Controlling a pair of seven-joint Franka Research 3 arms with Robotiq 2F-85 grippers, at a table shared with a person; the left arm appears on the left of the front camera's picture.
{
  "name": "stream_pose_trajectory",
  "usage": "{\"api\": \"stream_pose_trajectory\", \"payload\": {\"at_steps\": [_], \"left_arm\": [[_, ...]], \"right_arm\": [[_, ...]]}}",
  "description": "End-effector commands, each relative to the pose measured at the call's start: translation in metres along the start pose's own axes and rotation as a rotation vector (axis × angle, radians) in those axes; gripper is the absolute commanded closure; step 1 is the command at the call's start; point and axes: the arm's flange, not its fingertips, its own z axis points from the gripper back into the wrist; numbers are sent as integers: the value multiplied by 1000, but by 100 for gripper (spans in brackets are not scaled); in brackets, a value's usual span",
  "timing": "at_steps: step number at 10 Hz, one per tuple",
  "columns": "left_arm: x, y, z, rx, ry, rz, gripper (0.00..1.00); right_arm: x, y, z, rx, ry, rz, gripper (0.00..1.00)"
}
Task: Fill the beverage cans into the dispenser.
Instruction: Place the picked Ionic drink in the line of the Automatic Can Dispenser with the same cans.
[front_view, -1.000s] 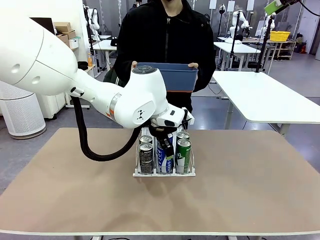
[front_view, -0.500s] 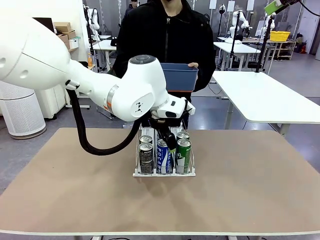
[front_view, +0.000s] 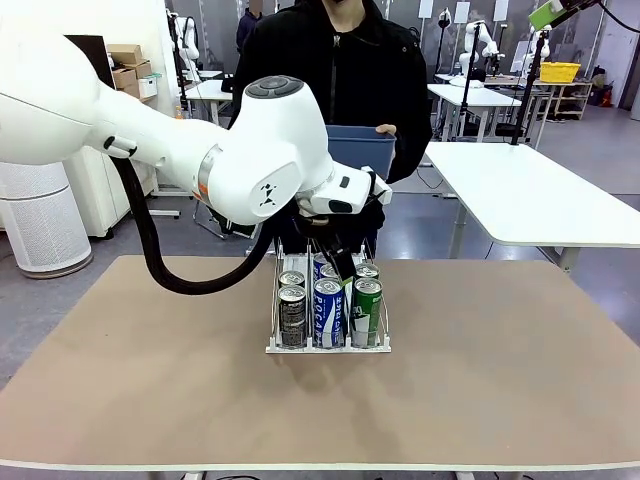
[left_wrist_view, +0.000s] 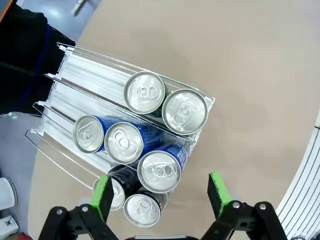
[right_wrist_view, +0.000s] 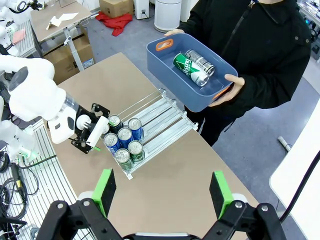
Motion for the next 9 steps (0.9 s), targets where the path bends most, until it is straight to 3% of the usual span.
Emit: {"api": "stream_pose_trajectory", "payload": {"at_steps": [1,9], "left_arm": [[-7,-17,9,62,-2,-7,0],[-1,-6,7,20,-2,-9,0]], "right_arm": [[0,0,0,0,0,-2,0],[0,0,0,0,0,-2,0]]}}
